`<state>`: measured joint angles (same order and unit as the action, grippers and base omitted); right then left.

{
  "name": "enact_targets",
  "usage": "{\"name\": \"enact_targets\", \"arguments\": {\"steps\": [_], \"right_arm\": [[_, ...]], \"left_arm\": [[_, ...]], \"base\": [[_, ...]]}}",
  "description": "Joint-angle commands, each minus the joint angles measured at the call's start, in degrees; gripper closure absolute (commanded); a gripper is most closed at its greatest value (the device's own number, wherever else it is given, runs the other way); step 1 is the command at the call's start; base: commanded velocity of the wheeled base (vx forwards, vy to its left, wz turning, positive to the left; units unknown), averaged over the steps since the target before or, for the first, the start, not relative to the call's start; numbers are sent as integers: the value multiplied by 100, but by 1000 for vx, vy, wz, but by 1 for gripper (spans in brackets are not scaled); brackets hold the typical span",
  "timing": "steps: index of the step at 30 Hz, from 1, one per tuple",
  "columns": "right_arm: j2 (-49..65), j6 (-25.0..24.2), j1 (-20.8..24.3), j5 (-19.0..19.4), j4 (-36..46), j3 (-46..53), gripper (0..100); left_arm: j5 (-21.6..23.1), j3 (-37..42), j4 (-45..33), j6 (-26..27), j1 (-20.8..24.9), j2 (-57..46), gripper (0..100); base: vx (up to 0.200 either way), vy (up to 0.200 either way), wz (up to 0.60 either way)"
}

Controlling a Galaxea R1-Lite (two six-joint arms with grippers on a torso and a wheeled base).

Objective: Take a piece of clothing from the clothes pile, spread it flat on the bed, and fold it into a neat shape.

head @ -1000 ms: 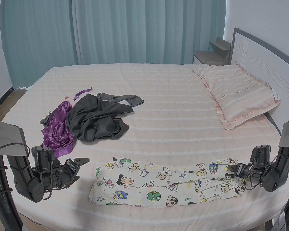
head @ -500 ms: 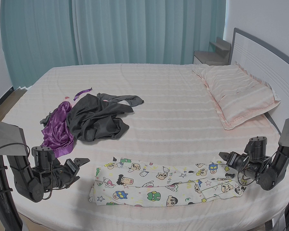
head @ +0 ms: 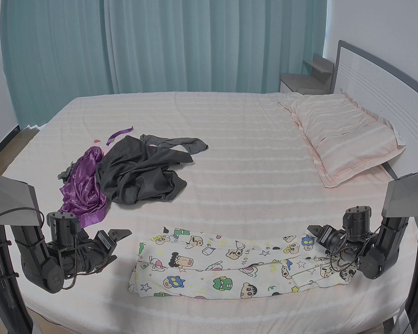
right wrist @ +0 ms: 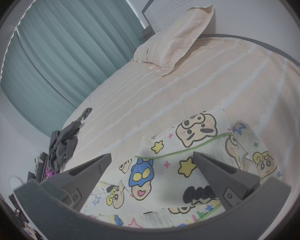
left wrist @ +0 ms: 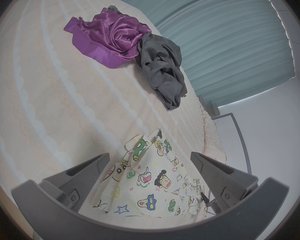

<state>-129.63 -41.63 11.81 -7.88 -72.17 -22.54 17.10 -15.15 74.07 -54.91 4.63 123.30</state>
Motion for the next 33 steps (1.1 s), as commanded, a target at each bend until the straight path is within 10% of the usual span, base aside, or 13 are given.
{"name": "enact_targets", "arguments": {"steps": [1, 33], "right_arm": [[307, -275, -4, 14, -175, 197, 0], [747, -302, -127, 155, -307, 400, 0]], "left_arm": [[-14, 39, 2, 6, 143, -16, 0], [-163, 399, 11, 340, 266, -113, 0]], "base": [[0, 0, 0], [0, 131, 0]]}}
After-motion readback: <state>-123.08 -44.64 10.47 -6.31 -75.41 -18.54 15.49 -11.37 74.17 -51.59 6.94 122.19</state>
